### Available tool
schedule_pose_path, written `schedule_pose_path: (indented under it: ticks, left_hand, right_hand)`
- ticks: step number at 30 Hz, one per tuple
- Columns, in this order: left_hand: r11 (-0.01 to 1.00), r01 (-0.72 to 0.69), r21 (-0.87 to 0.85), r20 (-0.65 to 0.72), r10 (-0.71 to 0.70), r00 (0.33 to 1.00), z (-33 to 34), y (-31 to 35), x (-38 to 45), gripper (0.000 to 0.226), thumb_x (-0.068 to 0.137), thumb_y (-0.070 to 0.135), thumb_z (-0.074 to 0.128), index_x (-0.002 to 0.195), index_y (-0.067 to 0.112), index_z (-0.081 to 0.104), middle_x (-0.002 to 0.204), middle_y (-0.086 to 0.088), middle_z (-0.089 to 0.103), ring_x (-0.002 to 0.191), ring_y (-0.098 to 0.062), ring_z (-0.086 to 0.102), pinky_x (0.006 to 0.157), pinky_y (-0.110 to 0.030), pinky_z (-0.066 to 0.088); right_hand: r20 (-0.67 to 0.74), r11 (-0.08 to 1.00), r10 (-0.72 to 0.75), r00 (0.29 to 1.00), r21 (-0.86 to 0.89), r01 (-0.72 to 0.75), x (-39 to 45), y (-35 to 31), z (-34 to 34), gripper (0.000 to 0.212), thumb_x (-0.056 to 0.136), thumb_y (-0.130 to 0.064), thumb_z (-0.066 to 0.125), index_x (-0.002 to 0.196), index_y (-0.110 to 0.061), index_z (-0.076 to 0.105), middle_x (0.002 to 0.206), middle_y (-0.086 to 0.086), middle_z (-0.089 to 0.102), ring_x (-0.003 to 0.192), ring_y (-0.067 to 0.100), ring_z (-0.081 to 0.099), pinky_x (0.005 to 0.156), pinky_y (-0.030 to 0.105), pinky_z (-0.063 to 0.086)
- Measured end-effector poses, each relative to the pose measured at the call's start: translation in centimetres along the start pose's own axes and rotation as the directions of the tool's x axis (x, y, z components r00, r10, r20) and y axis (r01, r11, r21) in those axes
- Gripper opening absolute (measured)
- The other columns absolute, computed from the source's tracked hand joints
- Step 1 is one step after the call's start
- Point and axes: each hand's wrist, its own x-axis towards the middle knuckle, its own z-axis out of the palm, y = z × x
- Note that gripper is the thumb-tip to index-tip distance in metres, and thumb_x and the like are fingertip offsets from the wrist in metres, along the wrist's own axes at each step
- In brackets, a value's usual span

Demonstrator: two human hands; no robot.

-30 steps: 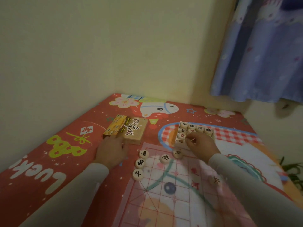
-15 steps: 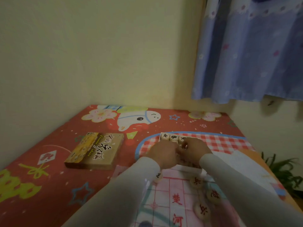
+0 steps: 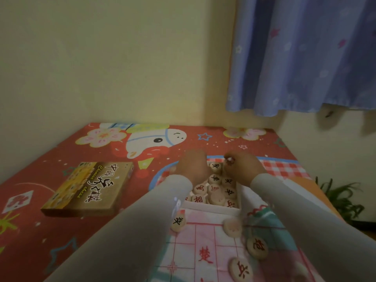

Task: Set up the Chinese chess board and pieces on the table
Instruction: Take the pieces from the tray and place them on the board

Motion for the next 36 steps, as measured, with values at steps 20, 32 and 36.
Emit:
schedule_pose_path:
  ticks: [20,32,36]
  left_hand:
    - [0.999,-0.052,-0.011,-0.273,0.047,0.961,1.4,-3.8,2.3,0.014,0.088,0.016,0.053,0.099,0.014,0.044,0.081,-0.004,0.055,0.073,-0.024,0.050,0.055,-0.029,0.030]
    - [0.981,-0.061,0.183,-0.279,0.112,0.954,4.5,-5.1,3.5,0.028,0.084,0.007,0.055,0.108,0.015,0.043,0.097,-0.010,0.062,0.097,-0.028,0.048,0.067,-0.032,0.032]
    - [0.988,-0.040,0.146,-0.275,0.080,0.958,4.2,-4.6,3.0,0.027,0.083,0.008,0.056,0.103,0.017,0.041,0.091,-0.008,0.059,0.095,-0.028,0.047,0.072,-0.032,0.032]
  right_hand:
    - [-0.094,0.996,0.002,0.996,0.085,0.006,0.6,0.1,1.4,0.032,0.082,-0.033,0.063,0.113,-0.026,0.058,0.097,0.001,0.066,0.085,0.020,0.059,0.069,0.030,0.050]
    - [-0.110,0.999,-0.042,0.993,0.021,0.044,0.4,-1.3,4.3,0.046,0.088,-0.037,0.060,0.131,-0.029,0.044,0.110,0.006,0.065,0.099,0.026,0.061,0.078,0.039,0.053]
    - [-0.130,0.998,-0.048,0.990,0.039,0.053,0.2,-1.3,4.6,0.045,0.090,-0.028,0.058,0.132,-0.026,0.043,0.108,0.005,0.067,0.098,0.025,0.061,0.080,0.039,0.053]
